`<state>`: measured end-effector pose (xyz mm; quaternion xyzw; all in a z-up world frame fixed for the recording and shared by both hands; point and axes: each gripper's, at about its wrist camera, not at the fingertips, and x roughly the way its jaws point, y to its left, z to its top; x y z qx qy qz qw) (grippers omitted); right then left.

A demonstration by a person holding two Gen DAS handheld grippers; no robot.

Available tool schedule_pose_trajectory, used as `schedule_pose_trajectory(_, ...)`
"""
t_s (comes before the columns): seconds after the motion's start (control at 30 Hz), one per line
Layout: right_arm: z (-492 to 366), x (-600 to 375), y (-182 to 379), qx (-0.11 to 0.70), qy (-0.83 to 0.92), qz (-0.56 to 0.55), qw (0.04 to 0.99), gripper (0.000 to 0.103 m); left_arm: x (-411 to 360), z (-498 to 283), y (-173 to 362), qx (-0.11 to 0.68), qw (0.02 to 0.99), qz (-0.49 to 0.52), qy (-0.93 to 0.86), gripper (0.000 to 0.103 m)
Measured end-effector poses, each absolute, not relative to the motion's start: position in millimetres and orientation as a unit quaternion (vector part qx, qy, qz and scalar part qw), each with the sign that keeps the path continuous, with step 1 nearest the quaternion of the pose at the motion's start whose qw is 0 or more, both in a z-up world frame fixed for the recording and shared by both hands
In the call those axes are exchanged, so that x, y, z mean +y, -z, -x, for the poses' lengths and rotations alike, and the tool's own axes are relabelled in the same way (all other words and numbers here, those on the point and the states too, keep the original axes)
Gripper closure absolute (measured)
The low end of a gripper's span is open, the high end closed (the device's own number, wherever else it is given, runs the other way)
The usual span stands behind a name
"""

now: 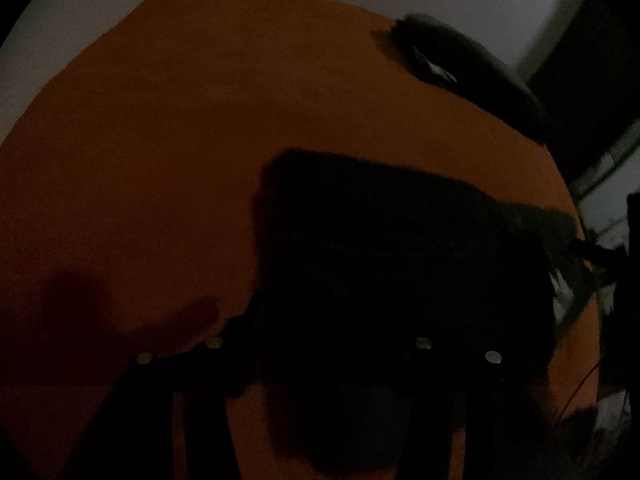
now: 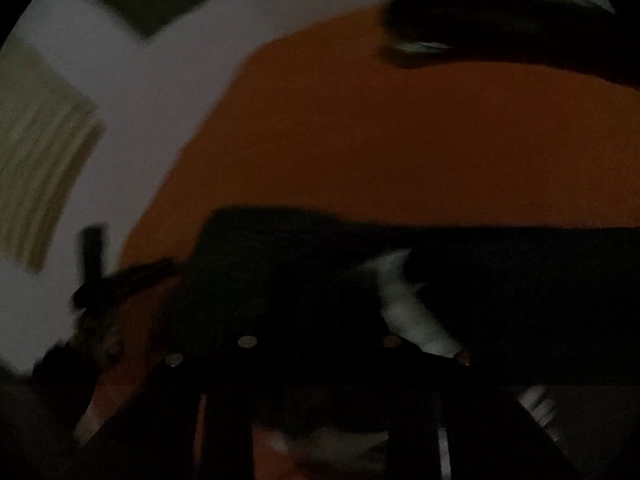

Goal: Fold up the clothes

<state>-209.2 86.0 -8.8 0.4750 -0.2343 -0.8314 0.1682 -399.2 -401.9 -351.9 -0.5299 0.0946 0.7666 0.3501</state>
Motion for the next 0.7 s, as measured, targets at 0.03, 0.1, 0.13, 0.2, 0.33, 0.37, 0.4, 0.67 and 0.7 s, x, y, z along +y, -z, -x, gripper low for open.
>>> schedule_pose_trajectory(0.03,202.4,70.3,18.4,-0.242,0.819,-0.486,0.187,0.078,-402.4,391.7,354.7,0.100,0.348,0.533,-0.765,0.052)
schedule_pose_trajectory(0.1,199.7,49.1,45.7,-0.236,0.803,-0.512,0.195,0.078,-404.2,376.2,371.1,0.109,0.344,0.547,-0.755,0.052)
schedule_pose_trajectory(0.13,200.2,45.7,58.9,-0.237,0.797,-0.522,0.191,0.078,-405.9,373.7,380.4,0.105,0.341,0.552,-0.753,0.051)
schedule_pose_trajectory(0.2,202.0,60.5,81.0,-0.268,0.786,-0.529,0.173,0.103,-417.1,380.2,394.0,0.061,0.349,0.566,-0.744,0.044)
schedule_pose_trajectory(0.33,199.5,74.6,78.5,-0.268,0.785,-0.533,0.169,0.102,-442.6,389.4,380.3,-0.009,0.356,0.587,-0.728,0.045)
schedule_pose_trajectory(0.37,197.2,75.6,72.7,-0.262,0.787,-0.532,0.171,0.097,-448.7,391.1,374.2,-0.023,0.356,0.591,-0.724,0.045)
schedule_pose_trajectory(0.4,193.9,77.3,73.4,-0.265,0.787,-0.531,0.169,0.091,-448.8,389.0,371.9,-0.014,0.358,0.592,-0.722,0.044)
schedule_pose_trajectory(0.67,166.2,93.1,78.8,-0.284,0.790,-0.522,0.152,0.087,-430.2,365.8,405.6,0.003,0.359,0.622,-0.696,0.060)
schedule_pose_trajectory(0.7,160.6,98.7,80.4,-0.283,0.790,-0.523,0.149,0.095,-428.0,362.2,405.2,0.016,0.359,0.621,-0.696,0.065)
